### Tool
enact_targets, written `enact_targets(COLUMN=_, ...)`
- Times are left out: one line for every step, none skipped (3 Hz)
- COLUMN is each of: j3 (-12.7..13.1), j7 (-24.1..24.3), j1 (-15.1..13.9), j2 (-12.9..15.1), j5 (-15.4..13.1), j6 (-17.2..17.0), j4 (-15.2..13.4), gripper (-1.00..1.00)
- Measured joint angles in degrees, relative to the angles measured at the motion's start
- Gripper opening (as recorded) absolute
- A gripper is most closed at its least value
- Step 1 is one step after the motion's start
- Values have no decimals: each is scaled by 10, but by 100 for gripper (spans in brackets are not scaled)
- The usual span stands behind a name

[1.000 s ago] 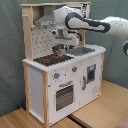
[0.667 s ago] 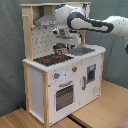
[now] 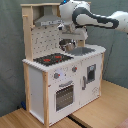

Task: Play with the kitchen

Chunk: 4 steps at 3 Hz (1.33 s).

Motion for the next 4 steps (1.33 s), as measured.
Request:
enact_targets(j3=0, j7=1, j1=5, j2=29, j5=-19, j6=1, j4=-46, gripper=-100)
enact_targets(j3=0, j7=5, j1=14, j2=61, j5=-38, j6=7, j4=-88, gripper=-100)
enact_targets(j3=1, j7=16, j1=28, j2=98, j5=-58, j6=24, j4=-138, gripper=-100)
enact_targets(j3=1, j7=31, j1=43, j2=134, j5=-76, j6=49, j4=-193, gripper=-100)
